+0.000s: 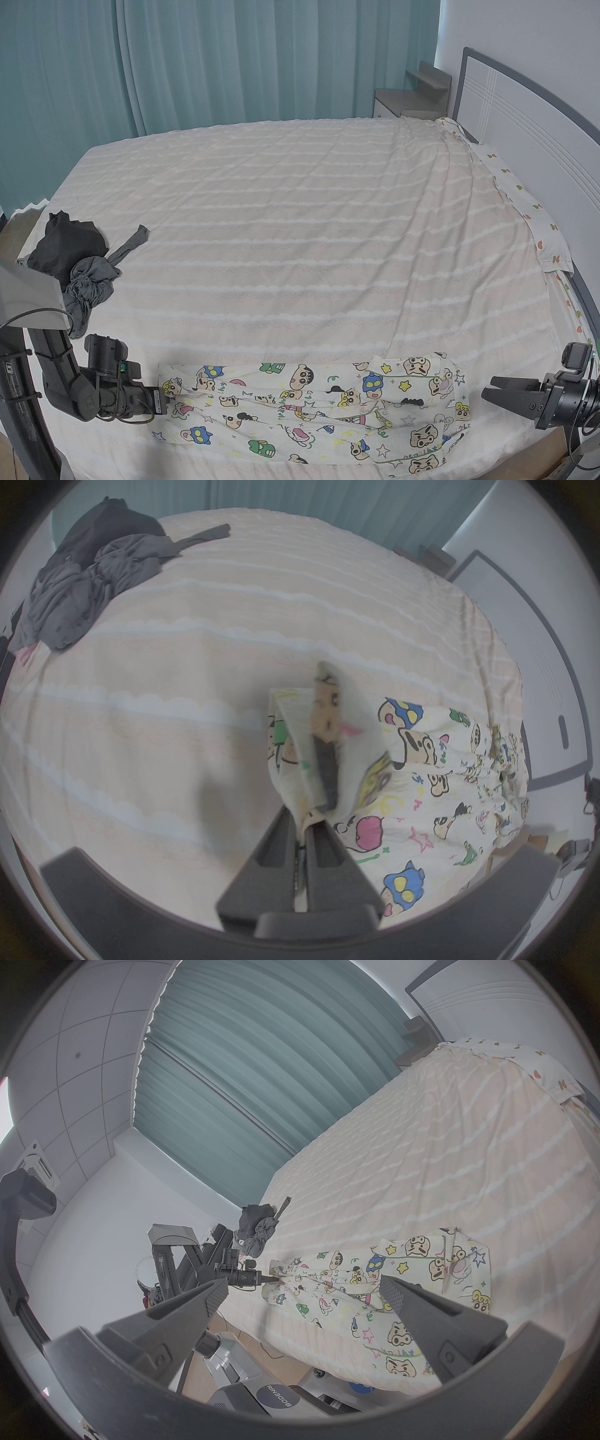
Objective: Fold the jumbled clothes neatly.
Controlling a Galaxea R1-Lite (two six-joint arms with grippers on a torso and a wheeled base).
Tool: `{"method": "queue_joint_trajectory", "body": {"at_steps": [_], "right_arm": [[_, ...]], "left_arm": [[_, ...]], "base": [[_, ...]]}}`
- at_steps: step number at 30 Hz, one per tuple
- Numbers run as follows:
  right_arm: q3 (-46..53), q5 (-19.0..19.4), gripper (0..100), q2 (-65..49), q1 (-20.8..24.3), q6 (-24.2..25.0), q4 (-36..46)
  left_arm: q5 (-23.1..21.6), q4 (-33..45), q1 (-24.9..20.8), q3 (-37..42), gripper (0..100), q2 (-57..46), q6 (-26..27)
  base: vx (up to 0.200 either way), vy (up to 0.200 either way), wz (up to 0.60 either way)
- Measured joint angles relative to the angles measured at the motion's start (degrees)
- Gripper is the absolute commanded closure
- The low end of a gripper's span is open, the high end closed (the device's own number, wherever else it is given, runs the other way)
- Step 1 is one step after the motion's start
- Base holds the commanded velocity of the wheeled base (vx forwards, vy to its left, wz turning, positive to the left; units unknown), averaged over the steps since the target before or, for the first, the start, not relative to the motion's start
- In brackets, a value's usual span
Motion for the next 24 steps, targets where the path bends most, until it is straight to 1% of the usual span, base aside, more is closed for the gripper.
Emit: {"method": "queue_joint_trajectory", "body": {"at_steps": [10, 15, 19, 24], "right_arm": [[0.0, 0.0, 0, 0.0, 0.0, 0.0, 0.0], [0.0, 0.0, 0, 0.0, 0.0, 0.0, 0.0], [0.0, 0.0, 0, 0.0, 0.0, 0.0, 0.0], [0.0, 0.0, 0, 0.0, 0.0, 0.0, 0.1]], "left_arm": [[-3.2, 0.0, 7.5, 0.5, 100, -2.5, 0.1], [-4.8, -0.1, 12.2, 0.2, 100, -3.0, 0.4], [-6.8, -0.1, 17.0, -0.2, 100, -3.2, 0.6], [-9.5, 0.1, 24.2, -1.9, 100, -3.3, 0.7]], "base": [[0.000, 0.000, 0.00], [0.000, 0.000, 0.00], [0.000, 0.000, 0.00], [0.000, 0.000, 0.00]]}}
